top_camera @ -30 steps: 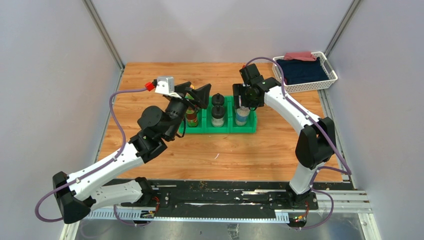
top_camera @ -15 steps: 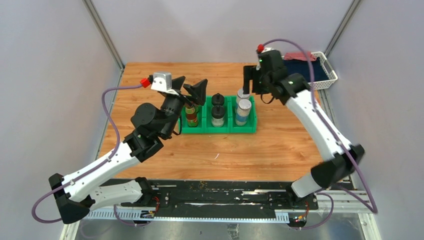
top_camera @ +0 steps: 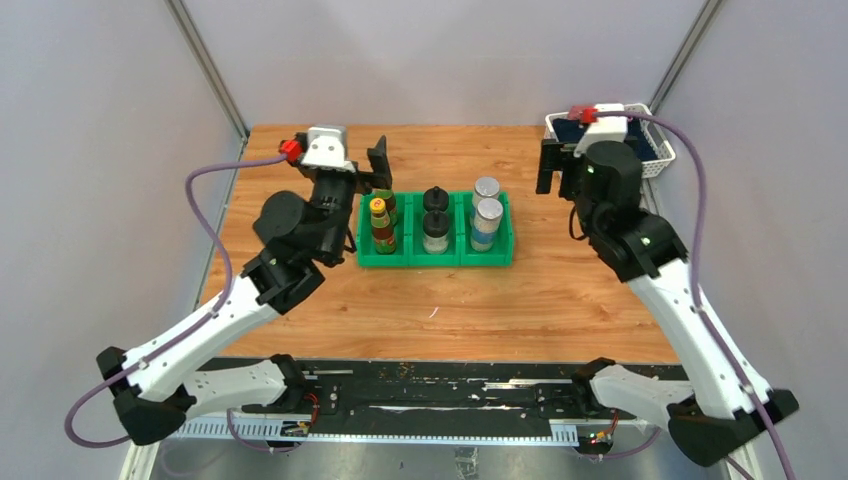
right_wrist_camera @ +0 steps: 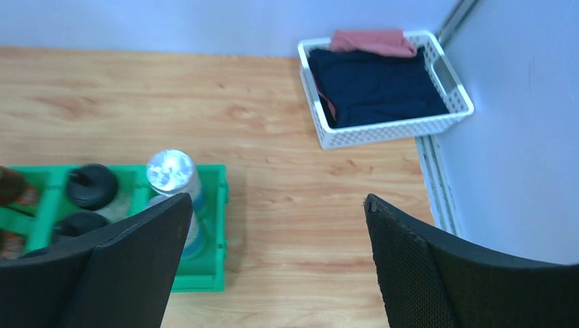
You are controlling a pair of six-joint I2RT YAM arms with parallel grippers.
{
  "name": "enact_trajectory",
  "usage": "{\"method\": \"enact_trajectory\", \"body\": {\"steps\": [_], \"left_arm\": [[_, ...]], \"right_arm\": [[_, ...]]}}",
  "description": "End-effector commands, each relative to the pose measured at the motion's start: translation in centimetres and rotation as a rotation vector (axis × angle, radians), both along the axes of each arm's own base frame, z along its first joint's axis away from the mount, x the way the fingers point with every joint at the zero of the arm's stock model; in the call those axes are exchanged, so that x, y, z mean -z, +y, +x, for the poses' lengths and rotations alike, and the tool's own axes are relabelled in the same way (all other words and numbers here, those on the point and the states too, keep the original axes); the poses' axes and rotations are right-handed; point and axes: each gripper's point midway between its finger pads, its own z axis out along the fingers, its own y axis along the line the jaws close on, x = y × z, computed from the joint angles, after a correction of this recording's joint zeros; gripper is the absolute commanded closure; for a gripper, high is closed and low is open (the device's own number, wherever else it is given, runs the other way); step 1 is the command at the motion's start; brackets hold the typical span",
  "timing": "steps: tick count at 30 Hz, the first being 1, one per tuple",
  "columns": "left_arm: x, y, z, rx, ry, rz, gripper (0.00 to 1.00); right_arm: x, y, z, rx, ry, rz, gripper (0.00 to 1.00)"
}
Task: Organize the condiment bottles
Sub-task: Reset both arms
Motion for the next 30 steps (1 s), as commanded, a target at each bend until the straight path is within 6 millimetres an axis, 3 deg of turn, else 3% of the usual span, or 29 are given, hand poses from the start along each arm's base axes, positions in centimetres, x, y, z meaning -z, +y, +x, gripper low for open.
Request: {"method": "enact_trajectory", "body": {"steps": [1, 6, 13, 15, 22, 30], "left_arm": [[5.7, 1.0, 4.2, -0.114, 0.133, 0.16, 0.01], [10.1, 5.3, 10.7, -0.118, 0.287, 0.087, 0.02], [15.9, 8.3, 15.8, -0.07, 0.392, 0.034, 0.03], [17.5, 9.0, 16.5, -0.058, 0.403, 0.015, 0.03], [20.6, 9.1, 17.2, 0.008, 0.337, -0.021, 0.05], [23.1, 9.7, 17.4, -0.026, 0.306, -0.021, 0.06]], "right_arm": [[4.3, -1.8, 3.2, 0.122, 0.081, -0.092, 0.0], [7.2, -2.4, 6.0, 0.125, 0.132, -0.037, 0.0], [8.6, -4.5, 9.6, 0.118, 0.146, 0.007, 0.0], [9.0, -5.7, 10.7, 0.121, 0.145, 0.049, 0.0], [9.8, -6.2, 14.3, 0.109, 0.013, 0.055, 0.0], [13.0, -6.6, 15.3, 0.129, 0.008, 0.039, 0.0]]}}
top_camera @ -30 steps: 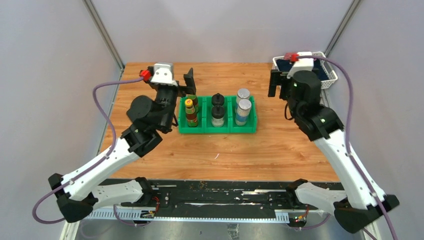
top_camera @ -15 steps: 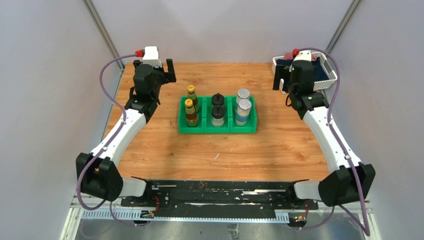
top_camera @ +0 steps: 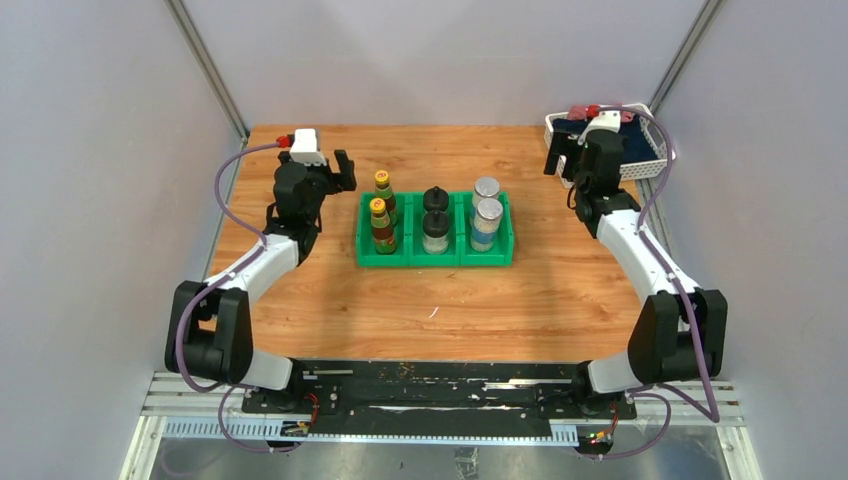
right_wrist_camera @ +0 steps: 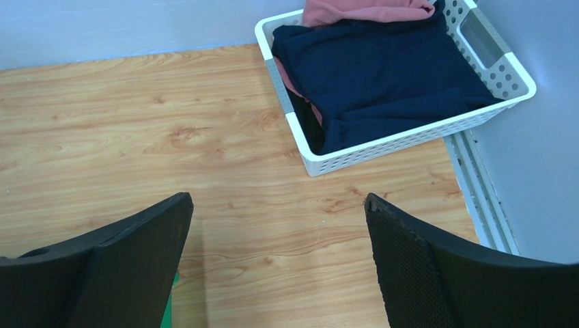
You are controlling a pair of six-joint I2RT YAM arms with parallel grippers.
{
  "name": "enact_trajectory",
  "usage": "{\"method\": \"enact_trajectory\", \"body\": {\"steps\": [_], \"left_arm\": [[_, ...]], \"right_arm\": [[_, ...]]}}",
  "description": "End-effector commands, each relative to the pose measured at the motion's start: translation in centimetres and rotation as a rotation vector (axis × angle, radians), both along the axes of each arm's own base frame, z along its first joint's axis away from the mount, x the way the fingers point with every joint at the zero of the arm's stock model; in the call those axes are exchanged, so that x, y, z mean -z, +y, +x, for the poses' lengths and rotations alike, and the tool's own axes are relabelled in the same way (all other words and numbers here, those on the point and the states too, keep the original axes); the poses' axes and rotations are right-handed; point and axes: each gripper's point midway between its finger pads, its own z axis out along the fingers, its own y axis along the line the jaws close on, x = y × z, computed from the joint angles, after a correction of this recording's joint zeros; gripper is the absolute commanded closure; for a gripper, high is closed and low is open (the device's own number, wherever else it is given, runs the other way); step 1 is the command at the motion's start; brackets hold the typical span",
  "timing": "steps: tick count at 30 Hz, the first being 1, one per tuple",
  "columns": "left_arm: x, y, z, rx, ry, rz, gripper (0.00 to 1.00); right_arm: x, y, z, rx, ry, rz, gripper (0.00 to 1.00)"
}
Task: Organize the condiment bottles
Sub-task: Reset both arms
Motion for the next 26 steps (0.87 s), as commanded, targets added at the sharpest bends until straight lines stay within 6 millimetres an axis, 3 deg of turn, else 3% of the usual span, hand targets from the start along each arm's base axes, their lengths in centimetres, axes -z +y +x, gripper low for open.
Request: {"method": "enact_trajectory", "body": {"steps": [1, 8, 13, 20, 26], "left_arm": [[-1.7, 0.1, 0.9, -0.006, -0.097, -0.011, 0.06], [-2.3, 0.7, 1.7, -0.035, -0.114, 0.029, 0.06], [-3.1, 1.5, 2.2, -0.053, -0.13, 0.033, 0.06], [-4.0, 4.7, 3.3, -0.076, -0.145, 0.006, 0.06], [-4.2, 5.2, 3.5, -0.078, -0.158, 0.004, 0.1]], "right_arm": [[0.1, -0.4, 0.9, 0.008, -0.057, -0.015, 0.0], [1.6, -0.3, 1.4, 0.007, -0.014, -0.02, 0.0], [1.5, -0.3, 1.4, 0.006, -0.014, -0.019, 0.0], [1.3, -0.2, 1.3, -0.003, -0.007, -0.028, 0.01], [1.3, -0.4, 1.5, 0.002, 0.006, -0.04, 0.0]]}}
